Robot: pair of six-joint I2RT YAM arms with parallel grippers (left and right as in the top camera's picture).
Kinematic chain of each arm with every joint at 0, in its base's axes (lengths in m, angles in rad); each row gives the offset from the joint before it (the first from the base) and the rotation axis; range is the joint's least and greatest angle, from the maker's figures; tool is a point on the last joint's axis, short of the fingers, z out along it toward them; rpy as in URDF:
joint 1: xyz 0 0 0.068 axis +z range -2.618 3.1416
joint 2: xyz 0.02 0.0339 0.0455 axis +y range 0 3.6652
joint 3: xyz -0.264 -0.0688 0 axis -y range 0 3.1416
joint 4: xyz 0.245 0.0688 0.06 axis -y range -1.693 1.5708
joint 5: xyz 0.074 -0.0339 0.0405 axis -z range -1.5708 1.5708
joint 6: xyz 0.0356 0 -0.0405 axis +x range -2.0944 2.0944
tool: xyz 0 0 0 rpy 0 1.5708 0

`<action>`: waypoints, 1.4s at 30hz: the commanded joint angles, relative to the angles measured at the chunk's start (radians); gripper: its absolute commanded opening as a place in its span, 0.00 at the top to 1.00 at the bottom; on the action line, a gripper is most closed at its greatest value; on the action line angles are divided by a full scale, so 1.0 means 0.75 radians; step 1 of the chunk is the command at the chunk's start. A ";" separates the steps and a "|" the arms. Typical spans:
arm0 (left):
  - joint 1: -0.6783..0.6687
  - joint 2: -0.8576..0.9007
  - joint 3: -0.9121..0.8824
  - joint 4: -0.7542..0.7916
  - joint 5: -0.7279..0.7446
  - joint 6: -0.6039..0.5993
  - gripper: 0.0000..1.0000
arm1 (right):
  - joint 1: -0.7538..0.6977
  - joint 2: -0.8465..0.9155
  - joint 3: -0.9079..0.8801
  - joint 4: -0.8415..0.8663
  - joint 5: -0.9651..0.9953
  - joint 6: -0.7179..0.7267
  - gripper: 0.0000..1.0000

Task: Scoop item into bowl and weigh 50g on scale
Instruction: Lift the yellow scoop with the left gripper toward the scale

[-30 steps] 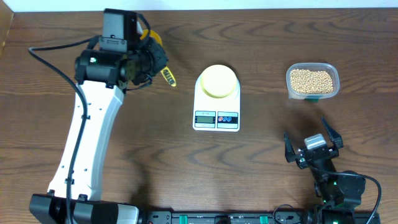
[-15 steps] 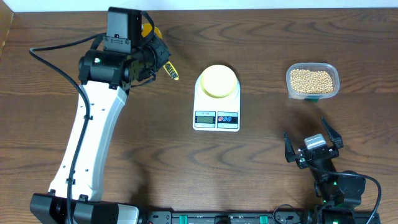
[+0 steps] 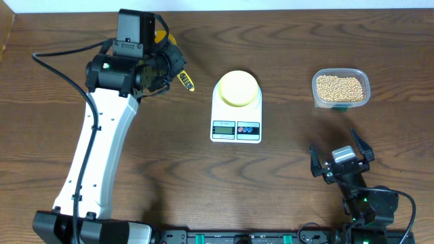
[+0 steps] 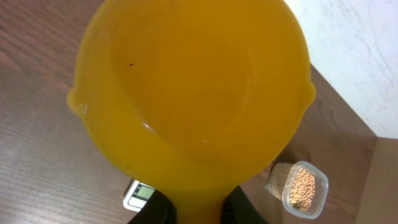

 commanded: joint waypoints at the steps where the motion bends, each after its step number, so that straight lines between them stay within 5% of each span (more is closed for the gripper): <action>1: 0.002 -0.001 -0.012 -0.006 -0.019 0.001 0.92 | -0.005 -0.003 -0.002 -0.006 0.006 -0.004 0.01; 42: 0.002 -0.001 -0.012 -0.065 -0.008 -0.002 0.92 | -0.005 -0.003 -0.002 -0.006 0.006 -0.004 0.01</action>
